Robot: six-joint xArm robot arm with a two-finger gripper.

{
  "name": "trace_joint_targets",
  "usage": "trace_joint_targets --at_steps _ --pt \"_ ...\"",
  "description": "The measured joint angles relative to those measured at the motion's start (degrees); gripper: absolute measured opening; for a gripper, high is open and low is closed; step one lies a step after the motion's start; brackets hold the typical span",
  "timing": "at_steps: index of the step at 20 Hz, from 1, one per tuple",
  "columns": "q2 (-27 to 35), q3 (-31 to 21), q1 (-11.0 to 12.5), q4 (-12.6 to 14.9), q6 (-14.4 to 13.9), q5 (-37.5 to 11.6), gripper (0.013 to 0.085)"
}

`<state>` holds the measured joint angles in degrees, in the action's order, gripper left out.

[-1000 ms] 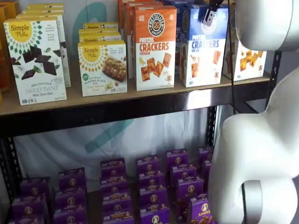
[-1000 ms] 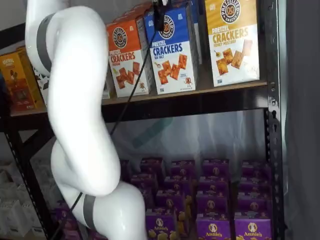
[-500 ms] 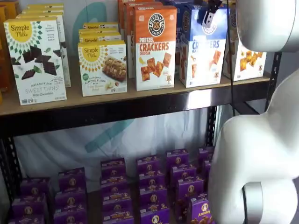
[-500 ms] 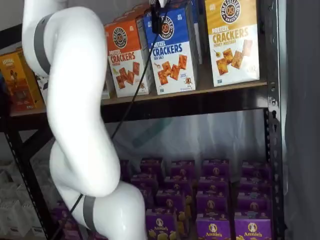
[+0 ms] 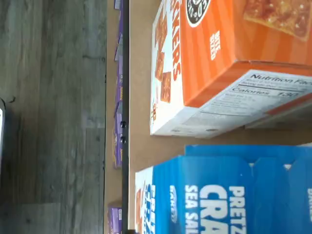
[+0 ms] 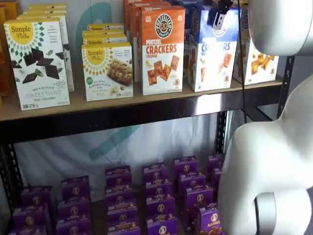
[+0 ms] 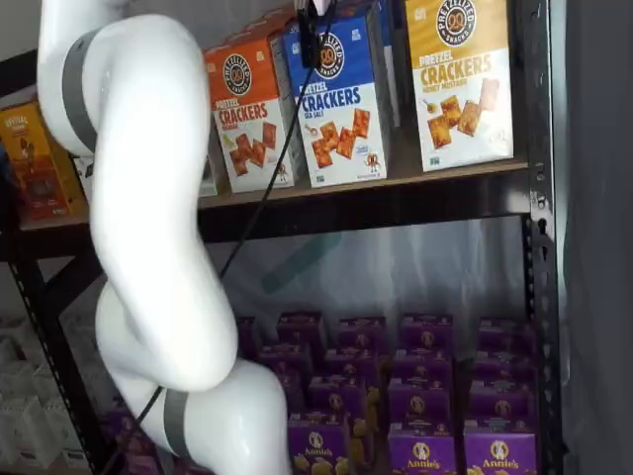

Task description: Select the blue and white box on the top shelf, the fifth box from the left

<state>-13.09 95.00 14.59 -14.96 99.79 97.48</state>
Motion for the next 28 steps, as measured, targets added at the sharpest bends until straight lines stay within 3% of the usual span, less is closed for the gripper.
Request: trace_joint_targets --at_steps 16,18,19,23,28 --pt "-0.62 -1.07 0.75 0.48 0.98 0.08 0.085" --pt "-0.65 -1.23 0.78 0.37 1.01 0.0 0.077" --pt "-0.65 -1.27 0.82 0.27 1.02 0.0 0.077" --pt "-0.72 -1.49 0.94 0.08 1.1 -0.09 0.065" --pt "-0.76 -1.63 0.86 0.33 1.13 -0.16 0.065"
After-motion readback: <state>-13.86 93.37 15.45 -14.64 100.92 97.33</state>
